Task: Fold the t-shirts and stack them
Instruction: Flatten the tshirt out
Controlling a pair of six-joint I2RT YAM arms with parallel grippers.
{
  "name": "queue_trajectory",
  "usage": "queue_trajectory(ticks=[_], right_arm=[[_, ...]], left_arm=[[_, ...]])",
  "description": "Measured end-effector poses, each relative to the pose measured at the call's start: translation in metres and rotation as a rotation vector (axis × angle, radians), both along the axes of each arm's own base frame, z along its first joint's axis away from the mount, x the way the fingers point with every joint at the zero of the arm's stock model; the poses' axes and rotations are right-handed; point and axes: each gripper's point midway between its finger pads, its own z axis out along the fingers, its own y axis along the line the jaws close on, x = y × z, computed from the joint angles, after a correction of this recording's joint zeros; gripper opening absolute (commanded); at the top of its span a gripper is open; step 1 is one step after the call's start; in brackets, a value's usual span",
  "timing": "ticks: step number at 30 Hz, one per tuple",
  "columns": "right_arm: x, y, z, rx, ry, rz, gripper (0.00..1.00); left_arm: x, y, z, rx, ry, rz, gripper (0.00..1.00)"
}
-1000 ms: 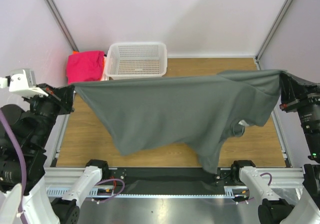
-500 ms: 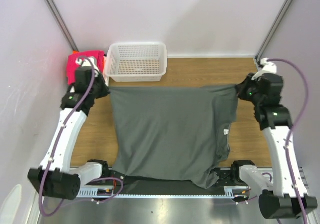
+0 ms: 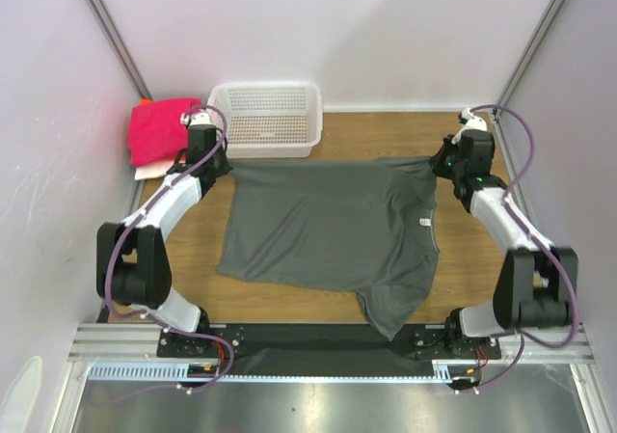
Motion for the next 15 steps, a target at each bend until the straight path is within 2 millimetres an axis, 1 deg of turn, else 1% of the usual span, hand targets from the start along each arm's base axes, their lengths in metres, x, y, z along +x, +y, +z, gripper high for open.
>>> queue_trajectory(ticks=[3, 4, 5, 10, 15], right_arm=[[0.03, 0.001, -0.019, -0.001, 0.02, 0.006, 0.0], [0.035, 0.002, -0.021, -0.001, 0.019, 0.009, 0.0], [0.045, 0.002, -0.024, 0.0, 0.015, 0.013, 0.0], [0.083, 0.006, -0.025, 0.005, -0.021, 0.031, 0.0], [0.114, 0.008, -0.023, 0.003, -0.054, 0.045, 0.0]], left_arm=[[0.011, 0.002, -0.014, 0.013, 0.02, 0.014, 0.0], [0.014, 0.002, -0.016, 0.016, 0.02, 0.017, 0.0], [0.017, 0.002, -0.018, 0.018, 0.022, 0.02, 0.0], [0.037, 0.001, -0.021, 0.018, -0.001, 0.023, 0.0], [0.056, -0.003, -0.028, 0.011, -0.028, 0.018, 0.0]])
